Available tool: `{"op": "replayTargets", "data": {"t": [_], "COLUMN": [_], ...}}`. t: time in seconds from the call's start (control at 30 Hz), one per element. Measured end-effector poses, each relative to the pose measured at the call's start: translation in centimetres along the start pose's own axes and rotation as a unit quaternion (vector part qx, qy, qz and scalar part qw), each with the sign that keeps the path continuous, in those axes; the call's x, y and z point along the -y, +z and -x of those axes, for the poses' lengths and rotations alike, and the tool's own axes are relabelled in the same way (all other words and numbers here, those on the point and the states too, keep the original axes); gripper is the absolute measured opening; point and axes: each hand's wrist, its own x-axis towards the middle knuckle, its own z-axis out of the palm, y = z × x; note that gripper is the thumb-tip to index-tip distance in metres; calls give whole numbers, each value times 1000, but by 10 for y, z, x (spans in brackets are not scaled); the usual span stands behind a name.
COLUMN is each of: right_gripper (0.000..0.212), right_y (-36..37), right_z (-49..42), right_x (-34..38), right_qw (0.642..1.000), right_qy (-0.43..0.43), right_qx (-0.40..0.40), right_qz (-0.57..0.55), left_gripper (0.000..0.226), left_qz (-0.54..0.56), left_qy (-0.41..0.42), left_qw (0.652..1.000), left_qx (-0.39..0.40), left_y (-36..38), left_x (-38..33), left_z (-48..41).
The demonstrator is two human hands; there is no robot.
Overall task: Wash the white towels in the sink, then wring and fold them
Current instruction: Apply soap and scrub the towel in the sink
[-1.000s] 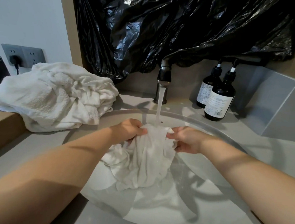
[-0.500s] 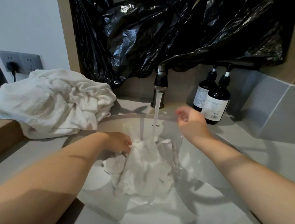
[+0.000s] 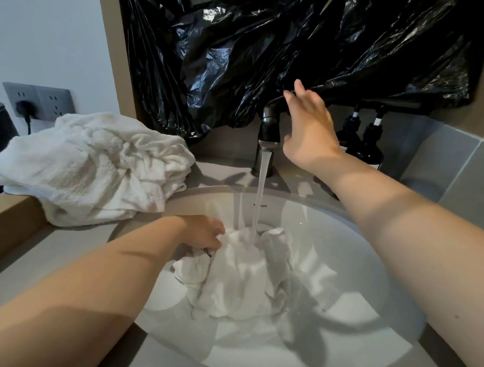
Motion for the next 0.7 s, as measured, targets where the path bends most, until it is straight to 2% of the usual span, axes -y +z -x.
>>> {"op": "replayTargets", "data": {"t": [0.1,0.13,0.23,0.33,0.4,0.5,0.63,0.7], "right_gripper": [68,65,61,64,70,78,75,68], "right_y": [-4,-6,-2,9,13,18,21,17], "right_z": [-7,-7,5,26,33,45,68,70], "right_x": [1,1,-7,-17,-20,-16,-16,-27], "right_qw": [999,999,998,999,998,989,975,975], "right_qy": [-1,-3,-17,-16,-7,10,51,50], "right_qx": [-32,-45,-66,-26,-2,7,10,-32], "right_qz": [-1,-10,2,-8,-58,-149,-216,-215], "left_gripper": [35,38,67,81,77,68,51,45], "left_qz": [29,36,72,147,122,14,-68,-64], "left_qy": [9,15,0,-23,-36,-46,19,46], "left_qw": [999,999,997,988,991,999,996,992], "left_qx": [-11,-14,8,25,30,18,-55,-100], "left_y": [4,6,14,18,19,23,22,16], "left_x": [-4,-5,-3,-3,-6,-17,-31,-35], "left_z": [-4,-5,-11,-13,-13,-15,-17,-16]}}
